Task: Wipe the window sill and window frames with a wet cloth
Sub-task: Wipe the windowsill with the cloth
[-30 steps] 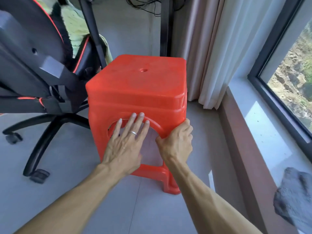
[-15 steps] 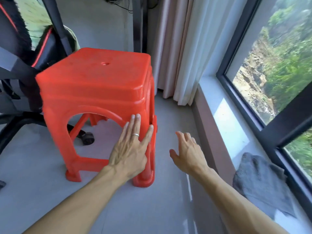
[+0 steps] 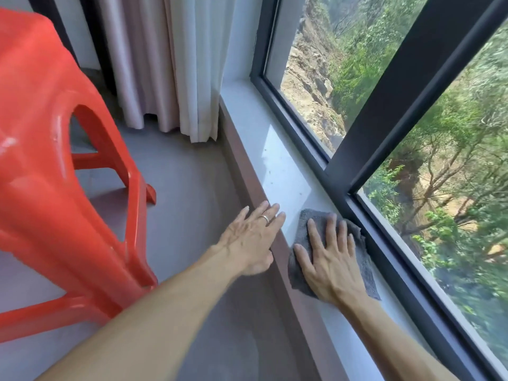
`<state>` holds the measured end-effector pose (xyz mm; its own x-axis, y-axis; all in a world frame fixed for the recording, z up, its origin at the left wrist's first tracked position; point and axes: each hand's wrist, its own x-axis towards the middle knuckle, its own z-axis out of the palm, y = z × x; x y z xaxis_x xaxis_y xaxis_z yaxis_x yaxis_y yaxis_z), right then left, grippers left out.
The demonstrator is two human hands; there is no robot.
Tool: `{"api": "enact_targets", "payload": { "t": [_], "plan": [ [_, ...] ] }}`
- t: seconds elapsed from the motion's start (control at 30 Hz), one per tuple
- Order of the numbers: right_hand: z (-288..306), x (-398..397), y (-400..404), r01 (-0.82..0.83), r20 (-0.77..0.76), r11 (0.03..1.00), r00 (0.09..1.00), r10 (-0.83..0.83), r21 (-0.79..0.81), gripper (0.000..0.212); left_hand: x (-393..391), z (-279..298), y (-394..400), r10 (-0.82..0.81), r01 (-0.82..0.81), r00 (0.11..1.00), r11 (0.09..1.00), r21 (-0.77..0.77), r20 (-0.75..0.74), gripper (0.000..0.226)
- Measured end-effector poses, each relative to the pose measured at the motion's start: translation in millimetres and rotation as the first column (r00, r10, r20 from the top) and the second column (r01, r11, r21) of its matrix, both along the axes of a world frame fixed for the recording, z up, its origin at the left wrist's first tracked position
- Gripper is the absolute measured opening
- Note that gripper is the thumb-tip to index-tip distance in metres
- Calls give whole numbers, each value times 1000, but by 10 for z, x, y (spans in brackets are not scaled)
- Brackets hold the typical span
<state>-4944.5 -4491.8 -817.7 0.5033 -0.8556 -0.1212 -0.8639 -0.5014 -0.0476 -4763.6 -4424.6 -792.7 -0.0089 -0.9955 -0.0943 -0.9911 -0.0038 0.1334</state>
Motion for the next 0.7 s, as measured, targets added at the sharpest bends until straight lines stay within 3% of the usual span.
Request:
{"api": "enact_targets", "payload": {
  "t": [0.17, 0.37, 0.5, 0.6, 0.7],
  "plan": [
    [-19, 376, -548, -14, 29, 999, 999, 15, -32, 75, 231, -61, -389, -46, 46, 999, 997, 58, -7, 78],
    [18, 149, 53, -35, -23, 999, 999, 35, -11, 94, 349, -73, -475, -110, 112, 991, 993, 32, -72, 70],
    [14, 628, -251, 84, 36, 996, 996, -83, -30, 96, 574, -97, -512, -176, 178, 983, 984, 26, -53, 76],
    [-52, 908, -424, 77, 43, 997, 996, -76, -29, 85, 769, -138, -553, -119, 117, 992, 992, -36, -36, 78],
    [-116, 661, -64, 53, 18, 992, 999, -51, -114, 82, 810, -153, -642, -94, 93, 994, 995, -23, -50, 79]
  ]
}}
